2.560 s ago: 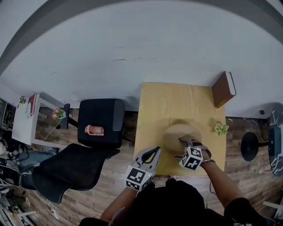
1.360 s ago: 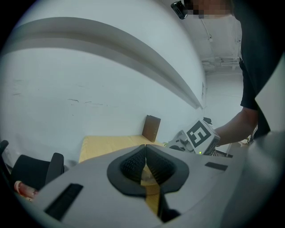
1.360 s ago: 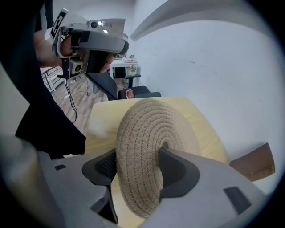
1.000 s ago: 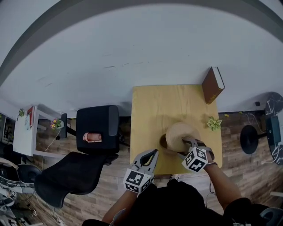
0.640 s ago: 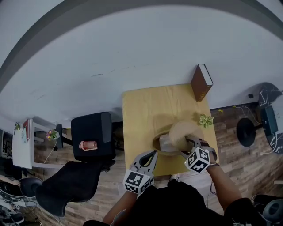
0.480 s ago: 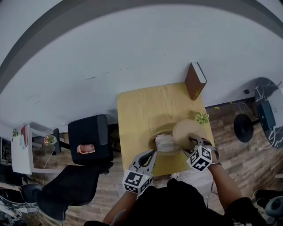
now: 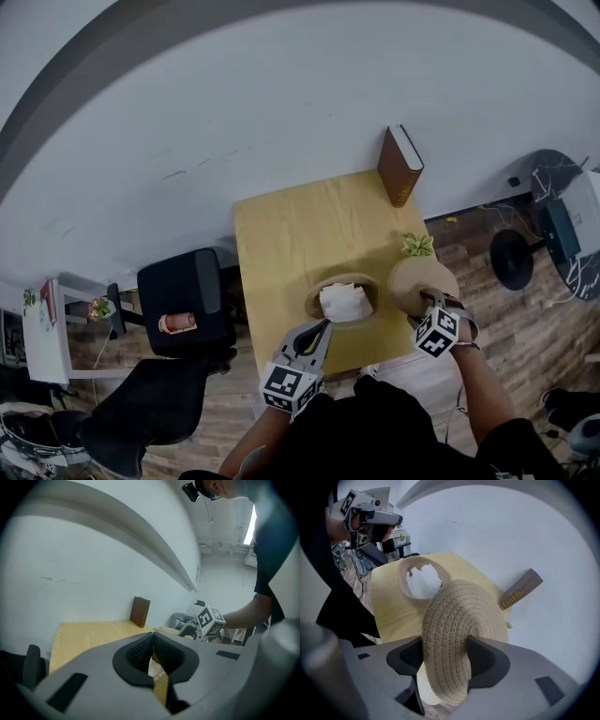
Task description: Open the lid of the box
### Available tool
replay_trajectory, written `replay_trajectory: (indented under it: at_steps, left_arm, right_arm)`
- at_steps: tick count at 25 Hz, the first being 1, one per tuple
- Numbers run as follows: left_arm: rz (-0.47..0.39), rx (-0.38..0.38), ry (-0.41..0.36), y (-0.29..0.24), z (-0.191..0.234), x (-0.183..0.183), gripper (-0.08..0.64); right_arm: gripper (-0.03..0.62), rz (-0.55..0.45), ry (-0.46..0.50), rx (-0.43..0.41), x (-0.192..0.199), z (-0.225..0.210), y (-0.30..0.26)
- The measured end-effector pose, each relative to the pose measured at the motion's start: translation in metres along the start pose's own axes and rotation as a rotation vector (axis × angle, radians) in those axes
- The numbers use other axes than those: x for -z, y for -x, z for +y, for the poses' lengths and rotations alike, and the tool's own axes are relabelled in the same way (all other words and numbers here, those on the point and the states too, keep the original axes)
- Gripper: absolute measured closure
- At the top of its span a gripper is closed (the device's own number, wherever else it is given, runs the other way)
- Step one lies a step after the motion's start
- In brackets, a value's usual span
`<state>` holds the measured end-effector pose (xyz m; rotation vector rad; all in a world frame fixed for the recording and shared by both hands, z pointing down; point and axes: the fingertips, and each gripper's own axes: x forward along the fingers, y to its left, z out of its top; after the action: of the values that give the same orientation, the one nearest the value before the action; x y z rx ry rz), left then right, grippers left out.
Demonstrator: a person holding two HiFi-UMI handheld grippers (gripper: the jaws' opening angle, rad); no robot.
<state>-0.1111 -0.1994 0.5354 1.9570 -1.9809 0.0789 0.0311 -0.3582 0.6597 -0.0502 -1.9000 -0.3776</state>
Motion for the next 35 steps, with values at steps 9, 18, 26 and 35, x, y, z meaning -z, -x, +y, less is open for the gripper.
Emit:
replay_trajectory:
  at_steps: [9,18,26,35]
  left_arm:
    - [0.025,-0.014,0.006,0.0,0.0,0.007,0.541]
    - [0.041,-0.043,0.012,0.005,0.005,0.014,0.541]
    - [0.032,-0.028,0.008,0.002,0.003,0.013,0.541]
    - [-0.023,-0.029,-0.015,0.009,0.006,-0.014,0.541]
  right_arm:
    - [0.302,0.066,0.018,-0.095,0.026,0.028,-0.04]
    - [0.299,0.118,0.062,-0.116,0.042,0.04,-0.069]
    - [0.266,0.072,-0.054,-0.125,0.04,0.035,-0.059]
    - [0.294,-0.324,-0.292,0.007,-0.063,0.011,0.043]
